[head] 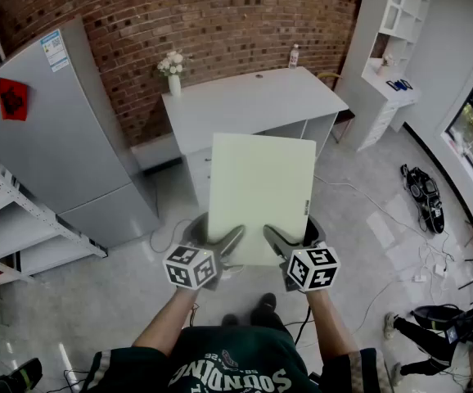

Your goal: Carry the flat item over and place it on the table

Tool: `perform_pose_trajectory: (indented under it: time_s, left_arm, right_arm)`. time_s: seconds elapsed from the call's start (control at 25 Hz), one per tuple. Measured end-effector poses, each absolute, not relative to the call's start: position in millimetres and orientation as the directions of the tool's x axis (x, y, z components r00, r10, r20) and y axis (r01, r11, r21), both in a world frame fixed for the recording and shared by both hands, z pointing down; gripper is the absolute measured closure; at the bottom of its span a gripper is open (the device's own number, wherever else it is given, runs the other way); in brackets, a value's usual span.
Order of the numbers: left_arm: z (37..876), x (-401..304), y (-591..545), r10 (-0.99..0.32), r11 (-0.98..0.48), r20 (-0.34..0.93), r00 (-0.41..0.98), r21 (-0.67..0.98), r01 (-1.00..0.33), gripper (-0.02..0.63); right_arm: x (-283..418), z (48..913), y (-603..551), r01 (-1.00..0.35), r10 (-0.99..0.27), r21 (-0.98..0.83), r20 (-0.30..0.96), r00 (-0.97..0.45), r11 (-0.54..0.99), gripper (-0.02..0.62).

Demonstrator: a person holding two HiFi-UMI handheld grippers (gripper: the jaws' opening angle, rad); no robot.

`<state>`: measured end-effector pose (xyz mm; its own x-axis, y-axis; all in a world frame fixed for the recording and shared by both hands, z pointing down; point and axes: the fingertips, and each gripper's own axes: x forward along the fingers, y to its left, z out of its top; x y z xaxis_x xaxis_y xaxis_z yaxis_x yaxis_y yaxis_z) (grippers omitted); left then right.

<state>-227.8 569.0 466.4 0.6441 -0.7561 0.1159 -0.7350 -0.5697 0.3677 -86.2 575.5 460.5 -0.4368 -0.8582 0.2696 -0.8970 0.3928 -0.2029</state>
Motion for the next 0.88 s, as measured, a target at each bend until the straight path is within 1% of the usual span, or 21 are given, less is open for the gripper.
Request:
perform_pose_trajectory:
  time_s: [0.88]
  left_arm:
    - [465.7,-209.9,550.5,-0.735,-0.589,0.126,0.666,0.369,-0.719,0.179]
  right_arm:
    - [-67.8,460.4,562.4,-0.906,-0.87,-0.222,0.271,-0.412,0.36,0.1]
